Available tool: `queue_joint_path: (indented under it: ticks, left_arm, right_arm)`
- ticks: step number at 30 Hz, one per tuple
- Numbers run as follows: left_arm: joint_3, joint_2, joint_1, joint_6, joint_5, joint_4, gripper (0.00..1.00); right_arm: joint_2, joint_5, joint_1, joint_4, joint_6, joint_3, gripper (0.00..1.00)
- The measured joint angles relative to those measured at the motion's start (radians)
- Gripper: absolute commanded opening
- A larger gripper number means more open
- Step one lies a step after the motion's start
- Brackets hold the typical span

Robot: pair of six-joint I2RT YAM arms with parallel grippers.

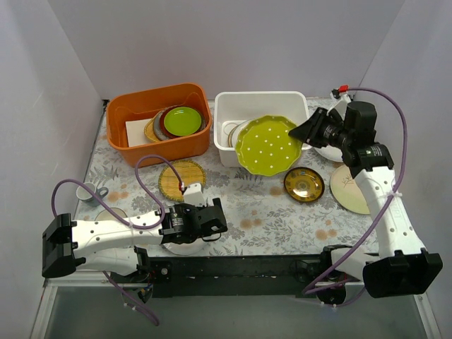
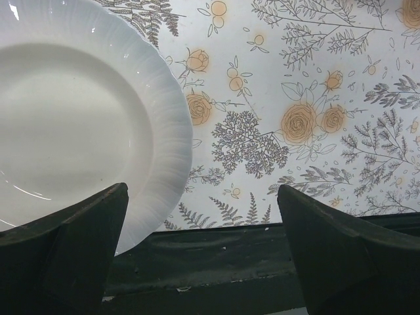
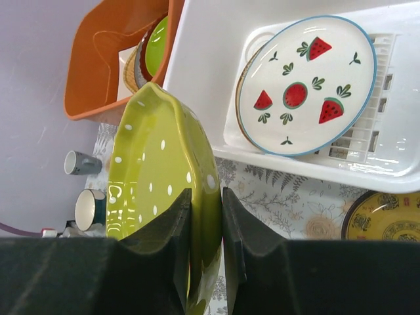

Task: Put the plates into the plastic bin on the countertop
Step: Place the plate in the plastic bin.

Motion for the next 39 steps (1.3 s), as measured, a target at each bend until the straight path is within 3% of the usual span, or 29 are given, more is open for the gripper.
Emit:
queue_joint_path:
  ticks: [24, 39]
  left_arm:
    - [-0.070, -0.036, 0.000, -0.002, 0.021, 0.034, 0.98]
    - [-0.087, -0.053, 0.001, -0.003, 0.031, 0.050, 0.98]
  right_arm:
    - [0.405, 0.036, 0.000, 0.141, 0.058, 0.264, 0.01]
    - [0.553, 0.110, 0.014, 0.190, 0.077, 0.287, 0.01]
